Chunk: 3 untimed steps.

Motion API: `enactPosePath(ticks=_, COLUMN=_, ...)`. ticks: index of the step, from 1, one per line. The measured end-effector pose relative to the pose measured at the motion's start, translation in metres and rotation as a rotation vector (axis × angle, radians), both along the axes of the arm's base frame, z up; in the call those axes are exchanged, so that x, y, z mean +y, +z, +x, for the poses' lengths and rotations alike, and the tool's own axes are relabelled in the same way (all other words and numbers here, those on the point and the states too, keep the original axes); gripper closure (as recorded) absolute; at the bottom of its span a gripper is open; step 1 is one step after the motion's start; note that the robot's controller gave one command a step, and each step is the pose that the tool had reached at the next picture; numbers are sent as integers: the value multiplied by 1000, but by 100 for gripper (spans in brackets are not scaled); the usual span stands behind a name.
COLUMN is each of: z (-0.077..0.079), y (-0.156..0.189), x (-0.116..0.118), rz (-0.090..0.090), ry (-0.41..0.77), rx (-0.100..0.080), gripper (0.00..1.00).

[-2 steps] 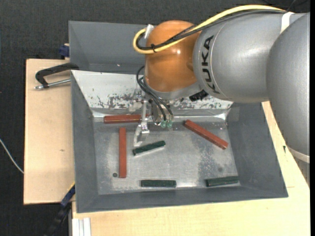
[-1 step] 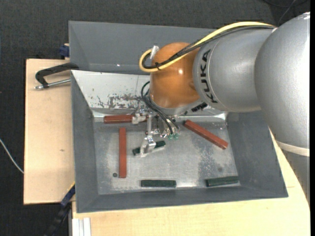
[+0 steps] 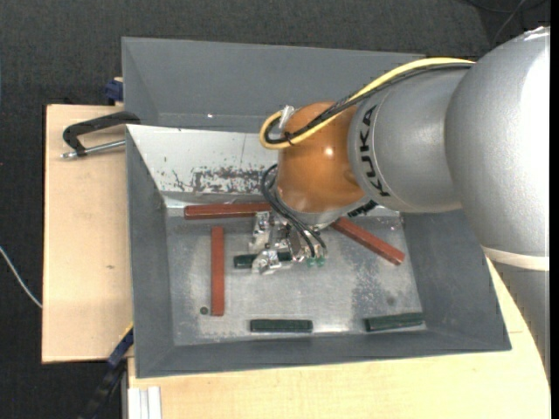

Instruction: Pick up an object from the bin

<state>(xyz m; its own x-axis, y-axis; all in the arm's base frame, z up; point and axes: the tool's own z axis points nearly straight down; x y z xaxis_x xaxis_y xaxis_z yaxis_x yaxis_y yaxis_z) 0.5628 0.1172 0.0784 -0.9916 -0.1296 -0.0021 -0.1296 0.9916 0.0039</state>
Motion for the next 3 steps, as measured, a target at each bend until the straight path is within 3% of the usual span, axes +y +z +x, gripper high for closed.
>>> enactPosePath(ticks=1, z=0, y=0, x=0, rz=0, ry=0, rx=0, gripper=100)
enactPosePath(ticks=2, z=6, y=130, x=3, rz=-2, ry=13, rx=-5, gripper=100)
enactPosePath(ticks=3, z=5, y=130, x=3, rz=-2, ry=13, rx=-4, gripper=100)
